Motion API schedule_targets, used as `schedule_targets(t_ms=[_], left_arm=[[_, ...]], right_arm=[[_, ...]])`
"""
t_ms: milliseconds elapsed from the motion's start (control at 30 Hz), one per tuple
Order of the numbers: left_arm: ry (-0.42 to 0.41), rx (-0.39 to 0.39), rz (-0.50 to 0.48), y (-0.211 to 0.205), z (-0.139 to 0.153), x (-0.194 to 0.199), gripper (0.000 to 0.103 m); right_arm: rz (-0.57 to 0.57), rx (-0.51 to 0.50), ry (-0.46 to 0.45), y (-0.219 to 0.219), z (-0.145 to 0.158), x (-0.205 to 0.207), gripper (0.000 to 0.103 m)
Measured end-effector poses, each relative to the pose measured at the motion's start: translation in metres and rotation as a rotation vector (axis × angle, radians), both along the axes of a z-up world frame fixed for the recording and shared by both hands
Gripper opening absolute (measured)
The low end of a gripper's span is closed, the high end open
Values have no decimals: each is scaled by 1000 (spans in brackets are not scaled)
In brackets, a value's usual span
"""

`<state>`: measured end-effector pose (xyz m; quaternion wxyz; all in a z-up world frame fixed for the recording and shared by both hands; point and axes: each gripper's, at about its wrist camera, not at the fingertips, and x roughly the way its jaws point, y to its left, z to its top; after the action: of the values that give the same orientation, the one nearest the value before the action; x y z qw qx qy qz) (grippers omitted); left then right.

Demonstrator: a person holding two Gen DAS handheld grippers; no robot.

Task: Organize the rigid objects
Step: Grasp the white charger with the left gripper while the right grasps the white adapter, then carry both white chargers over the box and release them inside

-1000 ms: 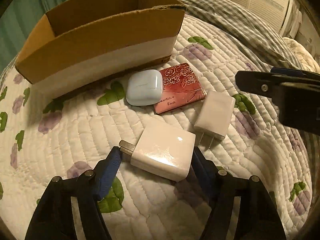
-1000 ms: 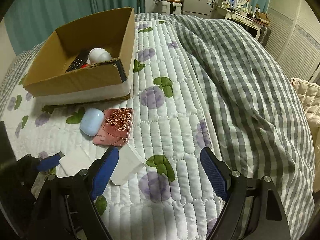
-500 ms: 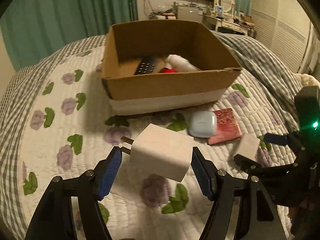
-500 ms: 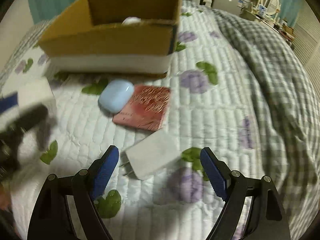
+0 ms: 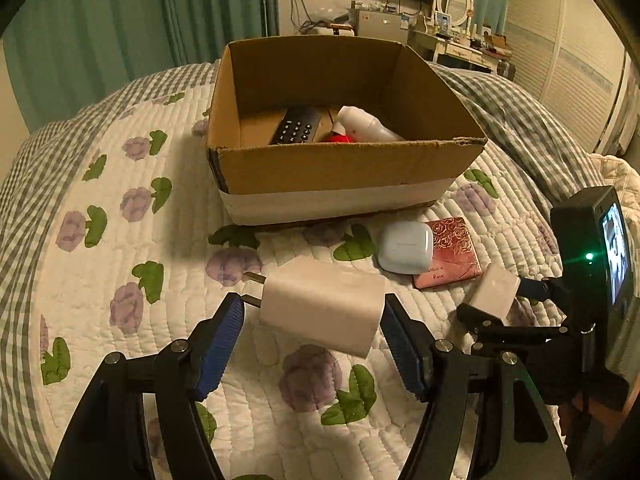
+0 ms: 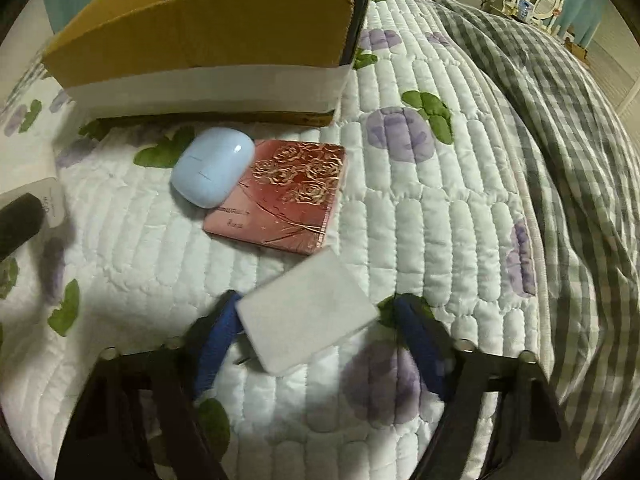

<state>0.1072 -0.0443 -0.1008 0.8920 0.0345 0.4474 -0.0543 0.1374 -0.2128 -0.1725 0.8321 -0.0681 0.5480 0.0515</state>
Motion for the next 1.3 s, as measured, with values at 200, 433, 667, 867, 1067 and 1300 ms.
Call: schedule_targets(t_ms=[200, 433, 667, 867, 1067, 1300], left_arm=[[-15, -19, -7, -1, 8, -2, 46], [-11, -53, -24, 2, 10, 1, 33], [104, -56, -3, 5, -24, 10, 66], [124, -65, 4, 7, -33, 5, 72], [149, -68, -16, 7, -39, 1, 80], [180, -1, -67, -8, -55, 4, 79]], right_arm=[[-4, 35, -49, -3, 19, 1, 65], [-2, 93, -143, -6, 62, 10, 65], [-43, 87, -119, -21, 54, 1, 65], [-40, 91, -121, -20, 55, 0, 65], [-39, 107, -112, -21, 52, 1, 65], [-43, 120, -107, -21, 53, 0, 65]])
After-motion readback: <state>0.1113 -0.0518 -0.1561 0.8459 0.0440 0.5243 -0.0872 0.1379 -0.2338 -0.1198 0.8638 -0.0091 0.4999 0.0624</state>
